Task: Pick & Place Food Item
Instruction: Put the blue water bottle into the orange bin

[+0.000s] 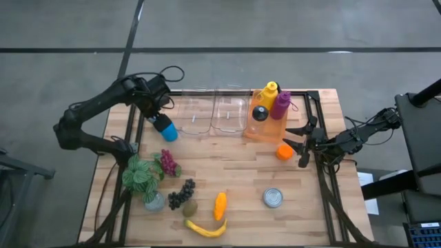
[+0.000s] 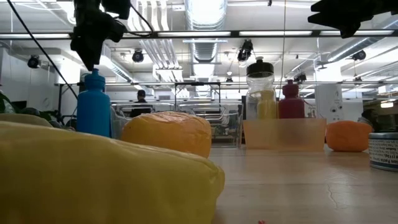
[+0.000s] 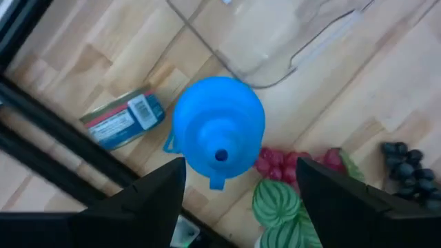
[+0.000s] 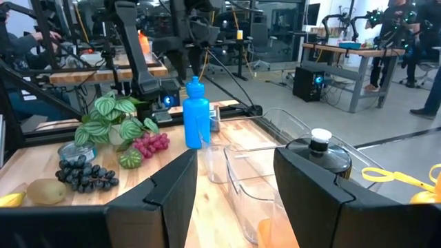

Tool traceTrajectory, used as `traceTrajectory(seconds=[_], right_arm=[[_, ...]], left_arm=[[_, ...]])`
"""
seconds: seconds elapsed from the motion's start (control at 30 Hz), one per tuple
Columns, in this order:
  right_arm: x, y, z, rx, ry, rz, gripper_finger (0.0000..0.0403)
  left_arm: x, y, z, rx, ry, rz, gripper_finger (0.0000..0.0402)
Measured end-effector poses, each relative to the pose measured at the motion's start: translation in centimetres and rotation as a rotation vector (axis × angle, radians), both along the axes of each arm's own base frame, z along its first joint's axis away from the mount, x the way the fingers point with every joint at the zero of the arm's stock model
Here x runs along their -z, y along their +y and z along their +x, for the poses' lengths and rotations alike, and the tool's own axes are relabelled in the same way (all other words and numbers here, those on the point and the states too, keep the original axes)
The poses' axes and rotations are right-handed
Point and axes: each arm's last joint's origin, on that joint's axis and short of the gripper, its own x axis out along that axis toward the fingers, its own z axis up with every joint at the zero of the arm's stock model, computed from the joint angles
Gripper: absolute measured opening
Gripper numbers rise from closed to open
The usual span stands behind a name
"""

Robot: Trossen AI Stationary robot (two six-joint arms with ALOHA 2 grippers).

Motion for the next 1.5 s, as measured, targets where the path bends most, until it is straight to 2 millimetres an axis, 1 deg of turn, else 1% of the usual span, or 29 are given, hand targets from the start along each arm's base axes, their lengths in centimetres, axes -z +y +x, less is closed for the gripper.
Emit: traceTrajectory(seconds=[0.17,0.53,0.9,1.2,1.4,1.5], right_arm=[[0.0,0.0,0.0,0.0,0.0,0.0,0.019],[0.0,0.0,0.0,0.0,0.0,0.0,0.019],[0.0,0.0,0.0,0.0,0.0,0.001,0.019],[0.0,0.0,0.0,0.0,0.0,0.0,0.019],[0.0,0.0,0.0,0.0,0.0,0.001,0.019],[0.0,0.0,0.0,0.0,0.0,0.0,0.019]], left_arm=[[0.1,0.7,-0.3,0.007,-0.024,-0.005,0.0281],[0.2,1.0,-0.4,0.094,-0.023,0.016,0.0281],[1.9,1.2,-0.3,0.11,0.013,0.003,0.0281],[1.9,1.3,-0.3,0.108,0.011,0.007,0.028],[1.3,1.4,-0.2,0.107,-0.005,0.031,0.028],[1.3,1.4,-0.2,0.106,-0.001,0.033,0.028]])
